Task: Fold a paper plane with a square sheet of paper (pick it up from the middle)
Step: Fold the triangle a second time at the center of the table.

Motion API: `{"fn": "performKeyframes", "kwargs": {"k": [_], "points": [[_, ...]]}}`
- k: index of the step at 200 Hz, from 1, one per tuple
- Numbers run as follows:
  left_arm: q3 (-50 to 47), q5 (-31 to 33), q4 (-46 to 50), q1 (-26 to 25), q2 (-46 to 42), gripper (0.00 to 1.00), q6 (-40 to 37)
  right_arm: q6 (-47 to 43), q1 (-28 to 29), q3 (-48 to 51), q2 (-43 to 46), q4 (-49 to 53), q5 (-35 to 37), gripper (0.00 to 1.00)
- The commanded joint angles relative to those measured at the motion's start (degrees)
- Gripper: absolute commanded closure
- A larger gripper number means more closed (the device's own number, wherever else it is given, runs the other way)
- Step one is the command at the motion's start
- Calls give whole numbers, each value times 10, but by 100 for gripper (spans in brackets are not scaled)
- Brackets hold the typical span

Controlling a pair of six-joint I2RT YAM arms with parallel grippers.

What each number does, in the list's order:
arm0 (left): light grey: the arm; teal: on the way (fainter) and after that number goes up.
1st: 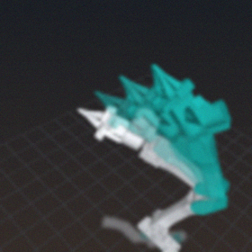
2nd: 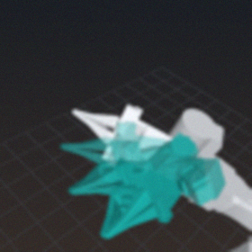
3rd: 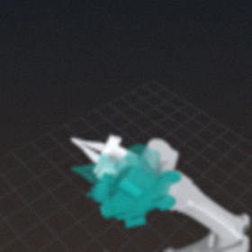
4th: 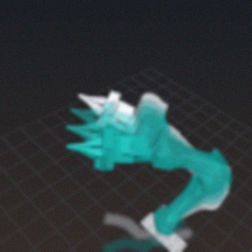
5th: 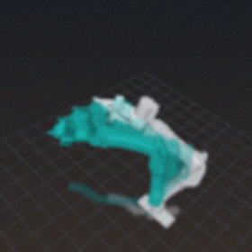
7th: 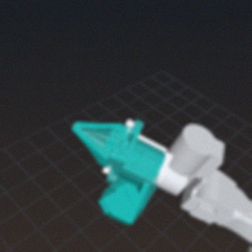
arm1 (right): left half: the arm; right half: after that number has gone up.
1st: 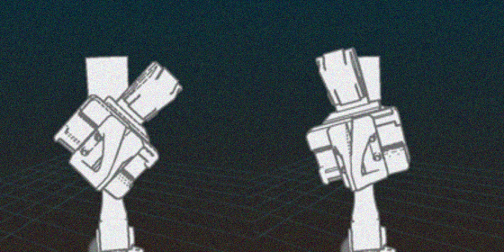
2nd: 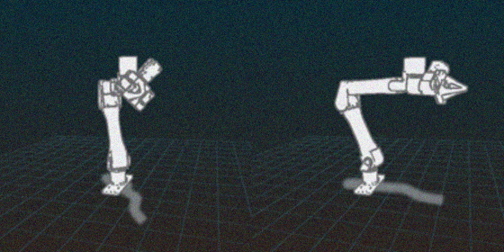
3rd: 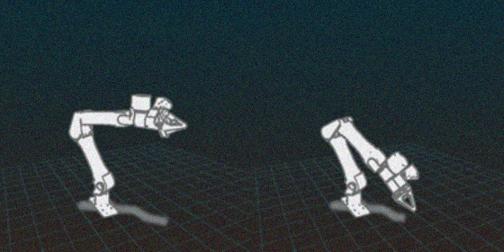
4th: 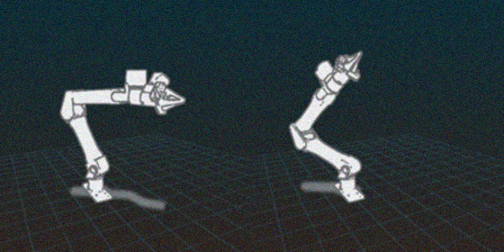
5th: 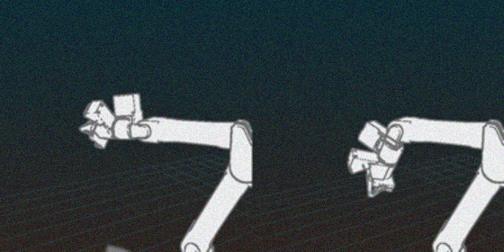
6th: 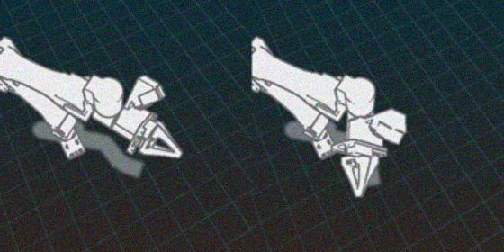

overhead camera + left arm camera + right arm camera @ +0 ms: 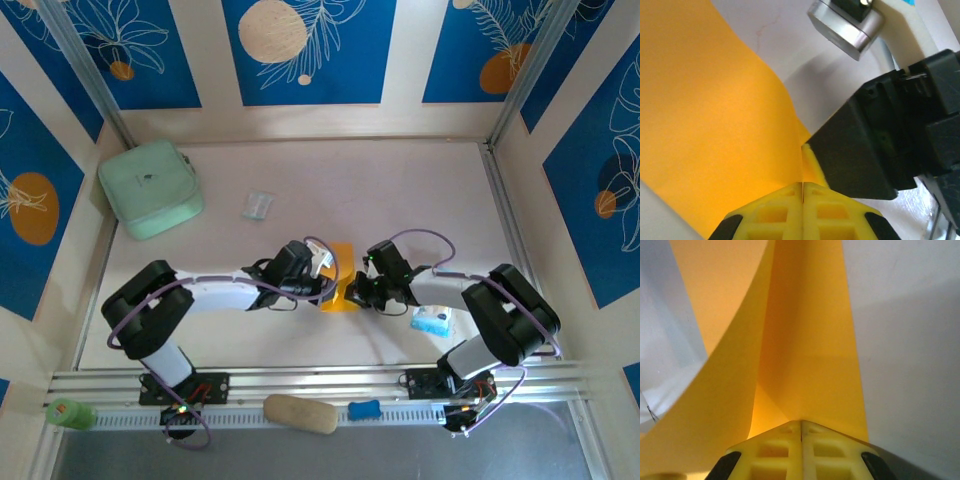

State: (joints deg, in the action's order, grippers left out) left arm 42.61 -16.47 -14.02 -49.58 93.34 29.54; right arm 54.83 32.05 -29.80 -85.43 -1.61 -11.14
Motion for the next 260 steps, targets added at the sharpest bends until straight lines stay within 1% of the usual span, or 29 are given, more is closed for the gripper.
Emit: {"fn": "performKeyframes", "kwargs": {"k": [1, 44, 93, 137, 177, 227, 260], "points": [[-1, -2, 6, 15, 3, 100, -2, -44, -19, 3, -24, 71, 30, 96], [13, -26, -1, 27, 34, 100, 4, -66, -23, -14, -43, 75, 9, 96], [27, -4, 18, 34, 51, 100, -15, -72, -24, -20, -46, 83, 7, 96], [48, -7, 28, 39, 70, 100, -36, -79, -27, -24, -41, 96, 10, 96], [55, -6, 34, 48, 82, 100, -37, -85, -31, -26, -39, 103, 10, 96], [72, -3, 73, 48, 106, 100, -47, -87, -33, -28, -38, 104, 8, 96], [76, -20, 84, 50, 125, 100, -26, -89, -34, -30, -30, 109, 5, 96]]}}
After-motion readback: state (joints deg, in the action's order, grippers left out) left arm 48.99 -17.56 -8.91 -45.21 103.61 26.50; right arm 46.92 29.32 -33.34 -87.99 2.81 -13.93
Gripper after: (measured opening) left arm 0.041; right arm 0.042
